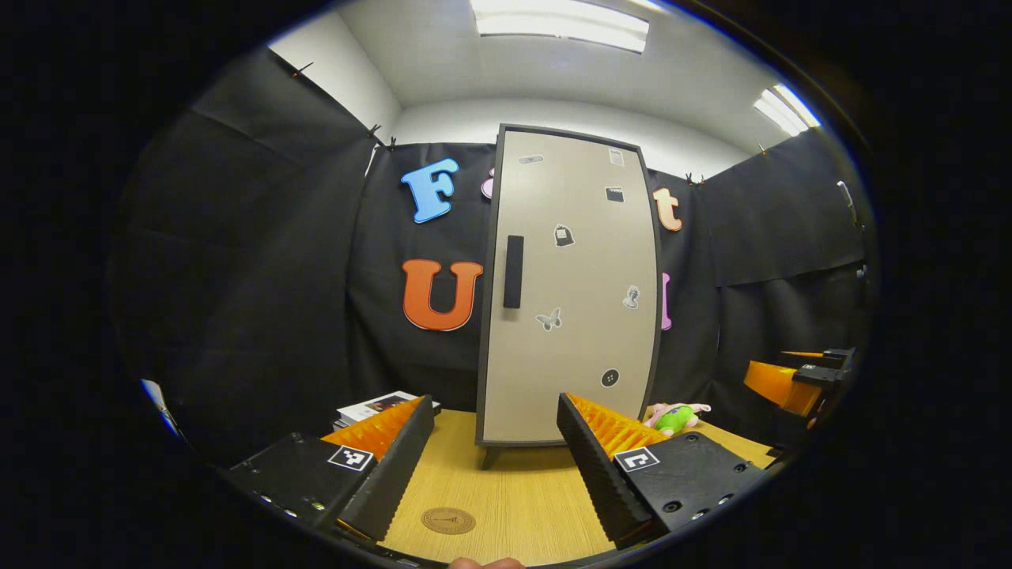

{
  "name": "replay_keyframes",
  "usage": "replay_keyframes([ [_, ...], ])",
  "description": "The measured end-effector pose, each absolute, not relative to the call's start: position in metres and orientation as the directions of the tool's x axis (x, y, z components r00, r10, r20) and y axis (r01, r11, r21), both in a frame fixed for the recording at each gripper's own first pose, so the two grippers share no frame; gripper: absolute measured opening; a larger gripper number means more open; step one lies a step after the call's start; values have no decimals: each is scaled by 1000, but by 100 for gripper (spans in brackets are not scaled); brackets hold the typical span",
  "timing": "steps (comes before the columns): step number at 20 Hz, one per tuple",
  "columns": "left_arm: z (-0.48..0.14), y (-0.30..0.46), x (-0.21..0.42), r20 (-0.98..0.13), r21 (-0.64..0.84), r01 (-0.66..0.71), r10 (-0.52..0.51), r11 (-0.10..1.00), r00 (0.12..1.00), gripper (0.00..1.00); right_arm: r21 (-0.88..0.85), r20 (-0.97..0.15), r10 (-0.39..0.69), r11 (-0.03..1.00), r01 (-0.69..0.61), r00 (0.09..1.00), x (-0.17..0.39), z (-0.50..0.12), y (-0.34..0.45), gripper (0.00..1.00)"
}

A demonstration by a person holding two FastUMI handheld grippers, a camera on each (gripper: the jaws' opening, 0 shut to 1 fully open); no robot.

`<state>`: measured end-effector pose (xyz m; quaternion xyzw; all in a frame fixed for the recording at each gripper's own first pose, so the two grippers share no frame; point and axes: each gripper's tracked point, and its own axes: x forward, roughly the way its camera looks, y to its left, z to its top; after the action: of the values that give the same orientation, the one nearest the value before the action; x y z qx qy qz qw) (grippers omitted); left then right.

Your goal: Open the cabinet door with the right hand, grasp the bottle in the cabinet with the left hand and place it on the coaster, then close the cabinet door with the right hand.

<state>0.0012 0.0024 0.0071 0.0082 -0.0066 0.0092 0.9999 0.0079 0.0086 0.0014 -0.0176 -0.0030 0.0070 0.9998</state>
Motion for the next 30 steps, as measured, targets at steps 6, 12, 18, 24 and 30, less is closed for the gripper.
replay_keyframes([
  [6, 5, -1, 3, 6, 21, -6, 6, 1000, 1000, 95, -46, 3, 101, 994, -100, 995, 26, 10, 28, 99],
  [12, 5, -10, 0, 2, 7, 8, -8, 1000, 1000, 95, -35, -14, 214, 976, -214, 977, 69, 24, 71, 99],
  [18, 6, -11, -4, 4, 20, 12, -13, 1000, 1000, 95, -76, 5, 329, 942, -328, 944, 124, 53, 131, 99],
  [24, 7, -10, -4, 4, 43, 3, -4, 999, 1000, 95, -96, -32, 396, 913, -397, 918, 193, 73, 198, 99],
  [30, 8, -3, -4, 2, 56, -15, 15, 998, 1000, 95, -80, -62, 418, 903, -422, 906, 260, 81, 255, 95],
])
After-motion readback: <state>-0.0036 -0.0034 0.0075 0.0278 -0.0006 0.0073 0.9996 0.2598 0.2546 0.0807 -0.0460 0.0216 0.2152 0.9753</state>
